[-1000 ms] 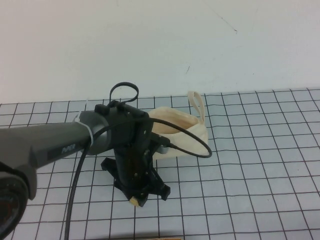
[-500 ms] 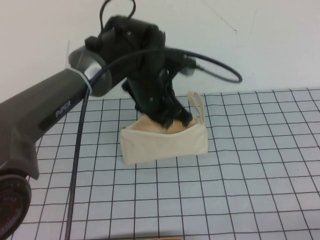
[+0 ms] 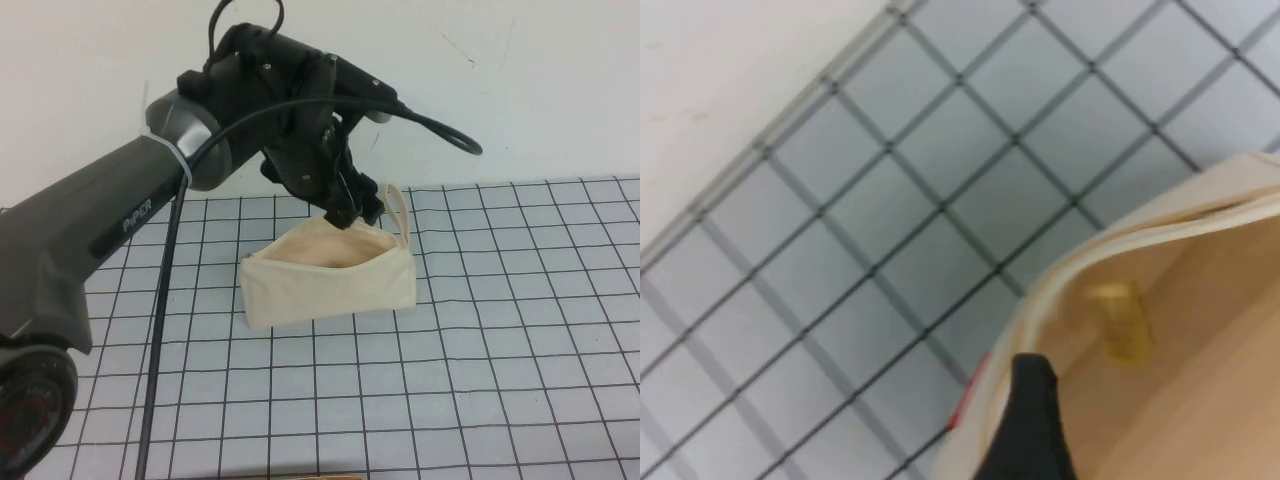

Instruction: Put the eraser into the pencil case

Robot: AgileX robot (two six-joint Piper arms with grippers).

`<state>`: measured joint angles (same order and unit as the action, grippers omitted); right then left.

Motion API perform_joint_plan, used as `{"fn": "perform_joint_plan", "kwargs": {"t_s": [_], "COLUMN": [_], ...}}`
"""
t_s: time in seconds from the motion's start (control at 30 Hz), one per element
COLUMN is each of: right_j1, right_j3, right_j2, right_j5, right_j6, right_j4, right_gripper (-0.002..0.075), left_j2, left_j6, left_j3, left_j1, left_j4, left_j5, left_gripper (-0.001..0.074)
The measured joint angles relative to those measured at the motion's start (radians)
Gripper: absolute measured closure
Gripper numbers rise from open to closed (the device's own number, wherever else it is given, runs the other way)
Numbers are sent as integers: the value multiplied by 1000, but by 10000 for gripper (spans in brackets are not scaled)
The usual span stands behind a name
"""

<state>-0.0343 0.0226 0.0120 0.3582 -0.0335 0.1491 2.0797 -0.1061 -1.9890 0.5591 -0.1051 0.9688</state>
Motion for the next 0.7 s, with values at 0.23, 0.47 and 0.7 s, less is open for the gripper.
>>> {"fn": "perform_joint_plan", "kwargs": {"t_s": [0.23,0.47,0.7], "right_j1": [0,0,0], "right_j3": [0,0,0], "right_j2": [0,0,0], "right_j5": [0,0,0], "right_j6": [0,0,0], "right_j4": [0,0,0], "right_gripper": [727,727,727], "left_j2": [-23,-198,-401], "left_j6": [84,88,76], "left_j3": [-125,-177,-177], "left_j1": [-2,-7,-7], "left_j4": [-152,-122,-68], "left_j5": [127,176,208], "left_gripper": [557,724,735]}}
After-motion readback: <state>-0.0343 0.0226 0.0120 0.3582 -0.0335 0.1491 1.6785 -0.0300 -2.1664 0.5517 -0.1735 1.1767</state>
